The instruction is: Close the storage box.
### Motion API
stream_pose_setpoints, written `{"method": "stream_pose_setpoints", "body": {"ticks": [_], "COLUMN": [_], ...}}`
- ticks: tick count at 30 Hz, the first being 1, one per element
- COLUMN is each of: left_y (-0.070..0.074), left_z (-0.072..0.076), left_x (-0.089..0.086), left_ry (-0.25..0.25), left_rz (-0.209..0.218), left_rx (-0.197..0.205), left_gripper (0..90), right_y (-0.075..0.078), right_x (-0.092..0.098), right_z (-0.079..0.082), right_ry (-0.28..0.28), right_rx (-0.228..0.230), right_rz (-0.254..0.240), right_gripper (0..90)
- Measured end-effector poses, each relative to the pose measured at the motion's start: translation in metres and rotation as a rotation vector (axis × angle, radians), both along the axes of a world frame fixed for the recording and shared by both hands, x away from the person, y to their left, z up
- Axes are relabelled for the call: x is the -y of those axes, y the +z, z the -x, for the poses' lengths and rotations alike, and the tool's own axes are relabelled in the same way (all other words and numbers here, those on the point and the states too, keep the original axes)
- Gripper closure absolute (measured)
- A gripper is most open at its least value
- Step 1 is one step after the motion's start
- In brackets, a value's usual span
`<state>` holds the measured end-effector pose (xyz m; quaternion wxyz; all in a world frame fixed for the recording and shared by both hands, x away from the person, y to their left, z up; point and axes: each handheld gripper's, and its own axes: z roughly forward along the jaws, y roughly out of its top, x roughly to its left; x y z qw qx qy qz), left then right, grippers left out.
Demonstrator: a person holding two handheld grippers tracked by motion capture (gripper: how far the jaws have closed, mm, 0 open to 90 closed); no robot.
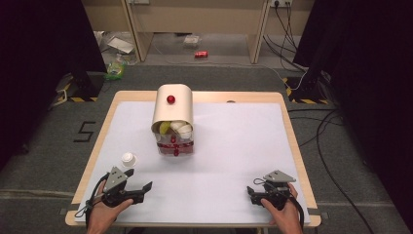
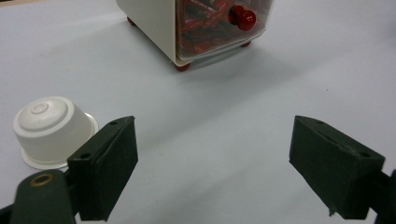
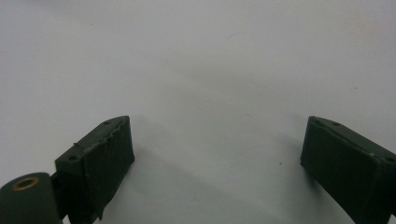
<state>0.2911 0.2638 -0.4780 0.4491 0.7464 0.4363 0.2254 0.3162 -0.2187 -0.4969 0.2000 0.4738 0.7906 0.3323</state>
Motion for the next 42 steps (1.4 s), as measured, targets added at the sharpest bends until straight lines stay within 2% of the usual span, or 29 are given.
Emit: {"method": "stream_pose_setpoints", "body": {"ticks": [4, 16, 21, 24, 34, 42], "left_y": [-0.003, -0.012, -0.016, -0.018, -0.023, -0.026], "left_z": [0.002, 0.009, 0.011, 0.013, 0.019, 0.023], "left_x": [-0.002, -0.007, -0.007, -0.008, -0.006, -0.005], "left_ry": [-0.001, 0.01, 0.003, 0.004, -0.011, -0.017], "left_rz": [0.005, -0.014, -0.02, -0.035, -0.033, -0.054], "left_rx": [-0.011, -0.017, -0.035, -0.035, -0.05, -0.052], "left_gripper": [15.0, 15.0, 15.0, 15.0, 15.0, 15.0], "right_y": [0.0, 0.0, 0.0, 0.0, 0.0, 0.0], "right_x": [0.0, 0.0, 0.0, 0.0, 0.0, 0.0], "right_z": [0.0, 0.0, 0.0, 0.0, 0.0, 0.0], "right_ry": [0.0, -0.002, 0.0, 0.0, -0.002, 0.0], "right_rx": [0.0, -0.001, 0.0, 0.0, -0.001, 0.0], "right_rz": [0.0, -0.001, 0.0, 0.0, 0.0, 0.001], "right_gripper": [9.8, 9.7, 9.7, 9.8, 9.7, 9.8]}}
